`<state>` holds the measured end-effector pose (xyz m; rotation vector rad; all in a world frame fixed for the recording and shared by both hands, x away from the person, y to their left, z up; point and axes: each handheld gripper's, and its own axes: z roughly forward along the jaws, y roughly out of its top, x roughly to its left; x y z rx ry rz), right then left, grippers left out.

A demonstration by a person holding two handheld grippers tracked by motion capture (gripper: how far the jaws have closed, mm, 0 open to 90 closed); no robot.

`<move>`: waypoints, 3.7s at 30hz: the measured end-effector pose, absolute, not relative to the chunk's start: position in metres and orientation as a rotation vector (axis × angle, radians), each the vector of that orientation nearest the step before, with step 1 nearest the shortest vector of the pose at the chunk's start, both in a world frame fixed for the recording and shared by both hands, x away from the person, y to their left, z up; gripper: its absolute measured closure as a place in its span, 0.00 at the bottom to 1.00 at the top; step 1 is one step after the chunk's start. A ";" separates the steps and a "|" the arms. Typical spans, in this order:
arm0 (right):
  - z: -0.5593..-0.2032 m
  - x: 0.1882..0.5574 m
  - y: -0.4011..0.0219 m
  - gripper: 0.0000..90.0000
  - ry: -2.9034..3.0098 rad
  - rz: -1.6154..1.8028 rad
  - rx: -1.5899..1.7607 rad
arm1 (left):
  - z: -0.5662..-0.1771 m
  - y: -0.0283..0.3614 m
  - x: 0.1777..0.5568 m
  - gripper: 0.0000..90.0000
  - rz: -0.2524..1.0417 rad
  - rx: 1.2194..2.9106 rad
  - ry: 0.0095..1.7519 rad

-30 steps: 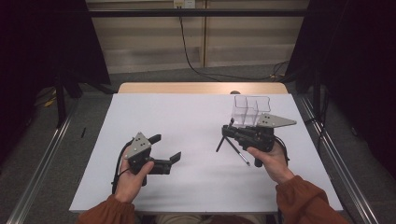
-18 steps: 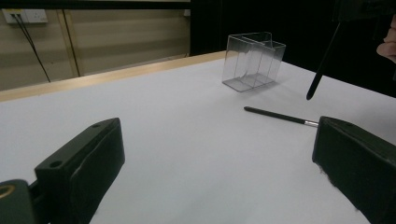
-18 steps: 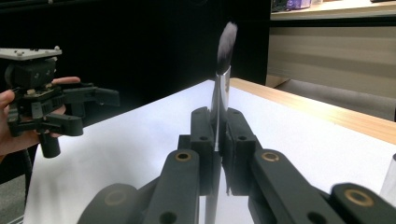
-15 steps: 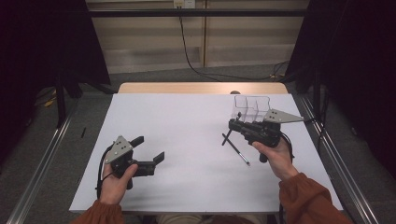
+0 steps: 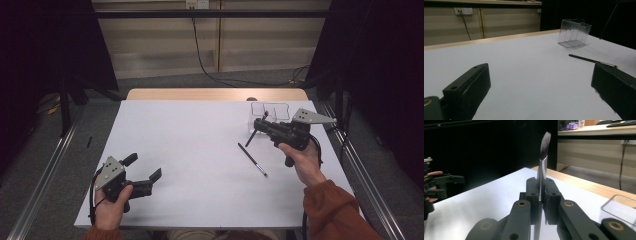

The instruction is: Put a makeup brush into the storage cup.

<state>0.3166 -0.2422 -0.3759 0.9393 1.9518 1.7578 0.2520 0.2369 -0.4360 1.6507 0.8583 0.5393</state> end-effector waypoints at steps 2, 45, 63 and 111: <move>-0.376 0.318 -0.246 0.93 1.940 1.758 0.947 | -0.436 0.239 0.251 0.03 0.534 1.641 0.871; -0.338 0.392 -0.265 0.93 1.847 1.565 1.026 | -0.438 0.239 0.241 0.03 0.521 1.682 0.851; -0.353 0.414 -0.261 0.93 1.871 1.460 1.069 | -0.438 0.241 0.242 0.03 0.522 1.681 0.847; -0.392 0.425 -0.264 0.85 1.920 1.434 1.153 | -0.439 0.241 0.244 0.03 0.533 1.713 0.839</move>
